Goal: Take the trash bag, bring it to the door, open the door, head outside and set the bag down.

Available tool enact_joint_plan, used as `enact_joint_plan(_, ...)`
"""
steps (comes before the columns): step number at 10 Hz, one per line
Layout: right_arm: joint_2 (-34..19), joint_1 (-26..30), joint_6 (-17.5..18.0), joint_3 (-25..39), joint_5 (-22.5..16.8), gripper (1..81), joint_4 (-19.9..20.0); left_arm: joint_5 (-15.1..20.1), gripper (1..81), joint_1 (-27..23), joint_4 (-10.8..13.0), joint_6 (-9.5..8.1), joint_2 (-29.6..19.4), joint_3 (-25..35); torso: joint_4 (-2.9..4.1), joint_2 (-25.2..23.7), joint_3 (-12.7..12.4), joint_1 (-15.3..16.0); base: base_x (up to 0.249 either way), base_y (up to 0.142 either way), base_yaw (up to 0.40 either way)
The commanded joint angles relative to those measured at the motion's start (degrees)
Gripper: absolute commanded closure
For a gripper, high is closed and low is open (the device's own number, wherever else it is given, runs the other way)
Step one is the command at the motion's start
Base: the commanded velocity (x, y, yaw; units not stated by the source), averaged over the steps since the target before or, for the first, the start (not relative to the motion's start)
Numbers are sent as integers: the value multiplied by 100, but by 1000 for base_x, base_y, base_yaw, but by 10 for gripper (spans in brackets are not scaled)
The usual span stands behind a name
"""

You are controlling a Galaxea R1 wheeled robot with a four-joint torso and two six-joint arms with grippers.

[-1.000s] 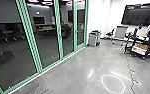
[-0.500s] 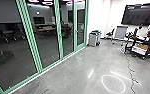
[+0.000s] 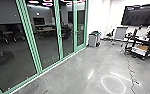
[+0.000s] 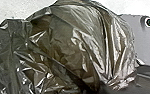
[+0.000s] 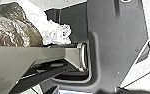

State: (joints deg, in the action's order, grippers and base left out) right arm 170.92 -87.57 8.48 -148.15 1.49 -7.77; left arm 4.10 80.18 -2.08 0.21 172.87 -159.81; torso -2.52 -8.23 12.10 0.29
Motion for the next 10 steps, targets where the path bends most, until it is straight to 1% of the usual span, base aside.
enact_joint_plan(1,14,314,-31,25,-281,10,-58,311,811,-393,50,50,-16,-16,0,0,0,0,96,0,0)
enact_joint_plan(10,14,313,-31,24,-281,10,-58,302,811,-393,50,50,-7,-16,0,7,0,6,122,0,0)
